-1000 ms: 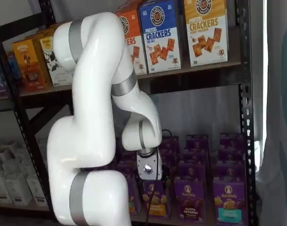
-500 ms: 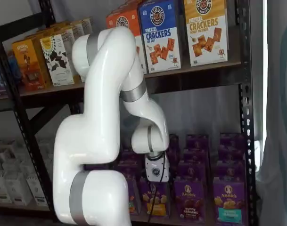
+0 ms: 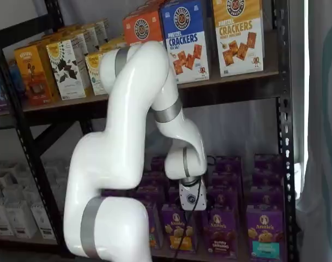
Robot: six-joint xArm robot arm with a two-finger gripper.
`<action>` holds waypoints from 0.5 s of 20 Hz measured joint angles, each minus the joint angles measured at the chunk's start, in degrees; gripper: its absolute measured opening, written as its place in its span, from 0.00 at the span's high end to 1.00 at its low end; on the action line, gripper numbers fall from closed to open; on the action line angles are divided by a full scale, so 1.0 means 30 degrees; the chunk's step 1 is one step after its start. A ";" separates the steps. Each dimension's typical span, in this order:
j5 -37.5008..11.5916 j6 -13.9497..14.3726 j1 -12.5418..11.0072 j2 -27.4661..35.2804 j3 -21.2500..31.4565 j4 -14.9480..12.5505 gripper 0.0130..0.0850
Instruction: Pick up the purple box with a brown patch in the center, on the bottom shelf, the fifth box from the left
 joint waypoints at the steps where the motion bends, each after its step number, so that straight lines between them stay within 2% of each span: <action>1: -0.0029 -0.0021 -0.0114 0.0209 -0.0245 -0.0096 0.00; 6: -0.0328 -0.0256 -0.0676 0.1196 -0.1477 -0.0422 0.00; 10: 0.0256 -0.0605 -0.0967 0.1833 -0.2491 -0.0389 0.00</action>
